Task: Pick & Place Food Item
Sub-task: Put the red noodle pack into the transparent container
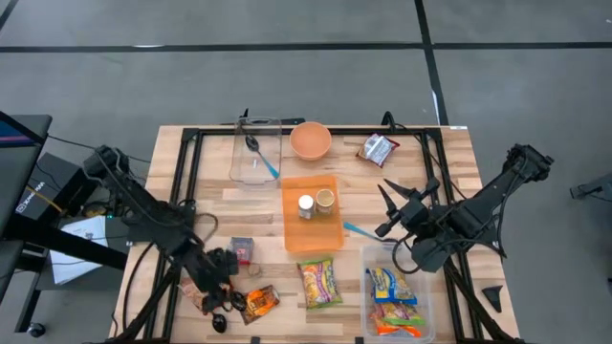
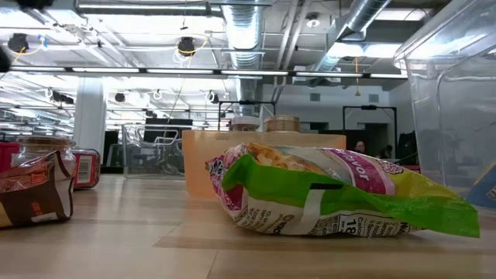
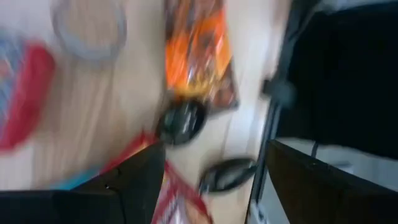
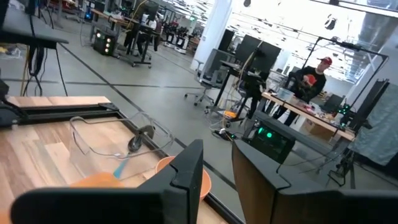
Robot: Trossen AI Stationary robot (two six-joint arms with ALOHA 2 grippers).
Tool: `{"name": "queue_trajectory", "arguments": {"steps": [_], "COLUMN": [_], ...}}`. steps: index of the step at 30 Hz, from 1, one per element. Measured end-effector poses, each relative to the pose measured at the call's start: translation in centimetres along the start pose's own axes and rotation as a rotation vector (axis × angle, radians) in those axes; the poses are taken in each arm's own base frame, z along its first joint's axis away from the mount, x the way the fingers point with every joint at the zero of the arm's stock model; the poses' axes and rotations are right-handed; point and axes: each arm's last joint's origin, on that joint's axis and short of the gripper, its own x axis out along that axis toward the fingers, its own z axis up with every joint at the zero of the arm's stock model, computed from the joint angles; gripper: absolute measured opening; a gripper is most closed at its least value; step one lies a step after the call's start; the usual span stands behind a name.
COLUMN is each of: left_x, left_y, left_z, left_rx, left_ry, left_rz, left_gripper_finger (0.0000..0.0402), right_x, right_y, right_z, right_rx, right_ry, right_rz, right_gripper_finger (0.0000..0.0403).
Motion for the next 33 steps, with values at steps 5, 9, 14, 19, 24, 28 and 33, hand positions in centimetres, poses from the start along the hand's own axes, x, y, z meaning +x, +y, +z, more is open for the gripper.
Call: {"name": "queue_trajectory", "arguments": {"steps": [5,9,14,19,24,28,33], "left_x": [2.2,4.0,5.5,5.3,4.2,3.9,4.3], "left_y": [-1.0,-1.1,-0.5,-0.7,-0.7,-0.4,0.7], "left_z": [0.3,0.4,0.4,0.6,1.3,1.4,0.7], "left_rx": [-0.035,-0.04,-0.049,0.005,0.094,0.147,0.142], "left_ry": [0.132,0.161,0.187,0.173,0.046,0.002,0.039], "left_rz": [0.05,0.102,0.158,0.139,0.164,0.217,0.247], "left_gripper_finger": [0.0269,0.0269,0.0269,0.0269,0.0269,0.0269,0.0269], "right_x": [0.0,0.0,0.0,0.0,0.0,0.0,0.0], "right_y": [0.0,0.0,0.0,0.0,0.0,0.0,0.0], "right_z": [0.0,0.0,0.0,0.0,0.0,0.0,0.0], "right_rx": [-0.019,-0.03,-0.049,-0.049,-0.049,-0.049,-0.049], "right_ry": [0.0,0.0,0.0,0.0,0.0,0.0,0.0], "right_rz": [-0.001,0.0,0.0,0.0,0.0,0.0,0.0], "right_gripper_finger": [0.0082,0.0082,0.0082,0.0082,0.0082,0.0082,0.0082]}}
